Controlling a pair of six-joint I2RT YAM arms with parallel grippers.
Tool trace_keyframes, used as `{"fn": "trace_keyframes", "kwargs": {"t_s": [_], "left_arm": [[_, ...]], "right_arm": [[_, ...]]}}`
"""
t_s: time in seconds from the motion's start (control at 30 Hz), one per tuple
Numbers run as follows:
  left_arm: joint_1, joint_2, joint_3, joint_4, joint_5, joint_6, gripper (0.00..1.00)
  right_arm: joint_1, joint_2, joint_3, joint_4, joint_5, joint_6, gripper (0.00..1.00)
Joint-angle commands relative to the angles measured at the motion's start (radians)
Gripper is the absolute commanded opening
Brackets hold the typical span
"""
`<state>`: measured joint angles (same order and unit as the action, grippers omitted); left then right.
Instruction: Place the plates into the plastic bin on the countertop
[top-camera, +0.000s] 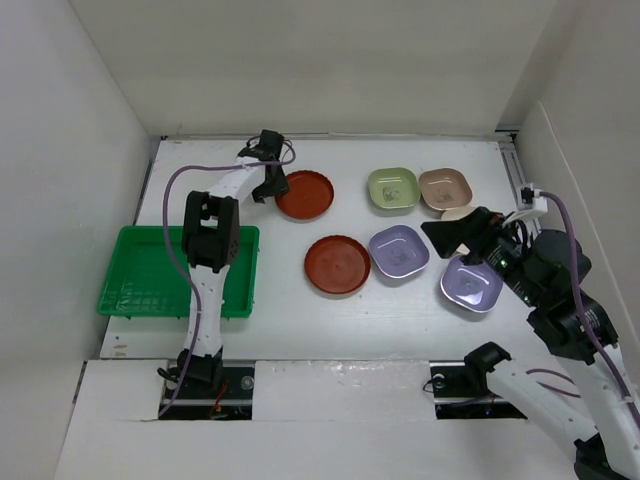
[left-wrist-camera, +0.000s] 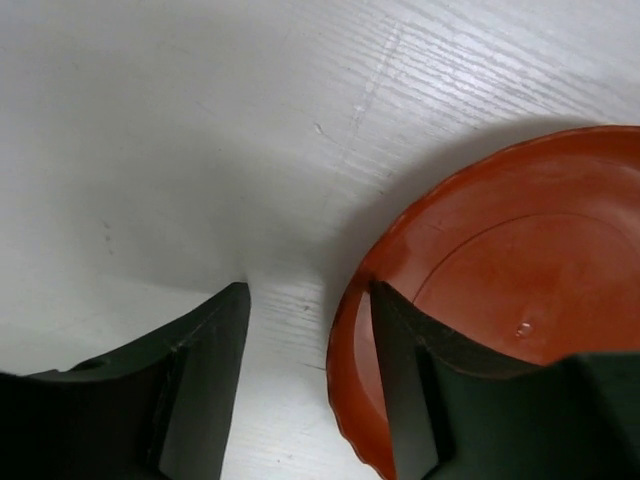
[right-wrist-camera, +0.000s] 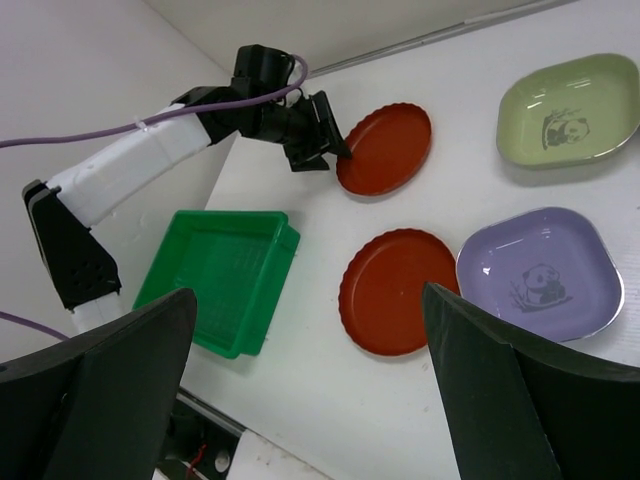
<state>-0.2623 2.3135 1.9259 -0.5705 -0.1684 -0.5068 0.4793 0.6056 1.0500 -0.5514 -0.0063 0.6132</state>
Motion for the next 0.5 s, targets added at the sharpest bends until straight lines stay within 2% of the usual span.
{"fn": "trace_keyframes", "kwargs": {"t_s": [0.0, 0.03, 0.07, 0.17, 0.23, 0.37, 0.47], "left_arm": [[0.000, 0.024, 0.036, -0.045, -0.016, -0.009, 0.48], [0.000, 0.024, 0.045, -0.054, -0.016, -0.009, 0.43], [0.000, 0.036, 0.054, -0.054, -0.025, -0.009, 0.29], [0.000, 0.061, 0.106, -0.075, -0.025, -0.009, 0.16], [0.000, 0.089, 0.177, -0.120, -0.013, -0.009, 0.01], [0.000, 0.089, 0.324, -0.221, -0.100, -0.047, 0.00], [0.000, -0.032, 0.322, -0.232, -0.157, -0.088, 0.00]], "right_arm": [[0.008, -0.015, 0.004, 0.025, 0.017, -0.015, 1.00], [0.008, -0.015, 0.004, 0.025, 0.017, -0.015, 1.00], [0.008, -0.015, 0.004, 0.025, 0.017, -0.015, 1.00], [0.008, -0.015, 0.004, 0.025, 0.026, -0.015, 1.00], [0.008, -0.015, 0.004, 0.025, 0.026, -0.015, 1.00], [0.008, -0.024, 0.013, 0.016, 0.037, -0.015, 1.00], [0.008, -0.024, 0.013, 0.016, 0.046, -0.015, 1.00]]}}
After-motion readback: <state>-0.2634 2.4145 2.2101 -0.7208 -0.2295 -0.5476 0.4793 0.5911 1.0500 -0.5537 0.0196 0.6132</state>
